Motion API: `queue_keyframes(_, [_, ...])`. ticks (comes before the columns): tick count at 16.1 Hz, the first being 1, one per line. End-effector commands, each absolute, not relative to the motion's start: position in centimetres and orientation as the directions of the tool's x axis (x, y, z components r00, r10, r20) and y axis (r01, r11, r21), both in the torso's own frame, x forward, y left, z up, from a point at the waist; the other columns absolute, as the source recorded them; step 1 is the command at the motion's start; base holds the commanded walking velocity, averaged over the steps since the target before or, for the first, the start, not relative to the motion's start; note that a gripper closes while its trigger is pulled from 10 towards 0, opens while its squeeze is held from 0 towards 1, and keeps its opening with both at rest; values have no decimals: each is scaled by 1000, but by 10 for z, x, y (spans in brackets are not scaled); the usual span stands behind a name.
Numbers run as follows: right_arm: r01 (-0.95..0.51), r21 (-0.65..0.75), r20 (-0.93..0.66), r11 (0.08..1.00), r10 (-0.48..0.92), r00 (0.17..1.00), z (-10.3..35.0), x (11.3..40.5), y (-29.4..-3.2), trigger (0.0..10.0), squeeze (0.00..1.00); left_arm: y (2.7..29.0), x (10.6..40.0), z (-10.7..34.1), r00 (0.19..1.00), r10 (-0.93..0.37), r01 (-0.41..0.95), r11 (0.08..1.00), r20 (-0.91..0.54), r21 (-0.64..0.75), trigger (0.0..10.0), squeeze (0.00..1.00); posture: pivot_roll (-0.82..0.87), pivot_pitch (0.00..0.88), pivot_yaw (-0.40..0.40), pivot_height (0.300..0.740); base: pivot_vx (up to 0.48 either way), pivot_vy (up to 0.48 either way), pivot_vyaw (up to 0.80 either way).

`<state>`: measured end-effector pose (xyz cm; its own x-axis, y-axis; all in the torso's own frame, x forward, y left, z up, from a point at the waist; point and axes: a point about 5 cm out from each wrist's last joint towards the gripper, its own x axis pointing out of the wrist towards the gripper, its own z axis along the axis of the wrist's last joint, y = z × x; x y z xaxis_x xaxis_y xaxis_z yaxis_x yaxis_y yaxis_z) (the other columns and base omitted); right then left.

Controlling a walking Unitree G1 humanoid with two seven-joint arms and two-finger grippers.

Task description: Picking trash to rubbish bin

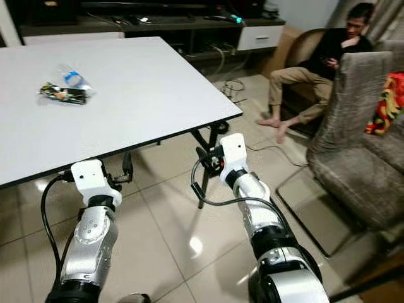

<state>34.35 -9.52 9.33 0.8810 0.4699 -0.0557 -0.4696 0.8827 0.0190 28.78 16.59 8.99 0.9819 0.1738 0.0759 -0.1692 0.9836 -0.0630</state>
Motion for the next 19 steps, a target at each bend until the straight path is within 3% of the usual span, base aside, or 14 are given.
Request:
queue_keyframes(1, [-460, 6, -47, 888, 460, 887, 97, 345, -103, 10000, 0, 164, 287, 92, 980, 183, -177, 982, 79, -68, 10000, 0, -26, 0, -137, 740, 0, 0, 0])
queue_keyframes(5, [-482, 6, -34, 876, 482, 876, 102, 345, -99, 10000, 0, 162, 286, 101, 974, 196, -189, 979, 116, -73, 10000, 0, -16, 0, -139, 740, 0, 0, 0])
queue_keyframes(19, [-490, 23, -21, 872, 490, 871, 101, 341, -91, 10000, 0, 159, 287, 100, 980, 179, -174, 982, 84, -68, 10000, 0, -22, 0, -116, 740, 0, 0, 730])
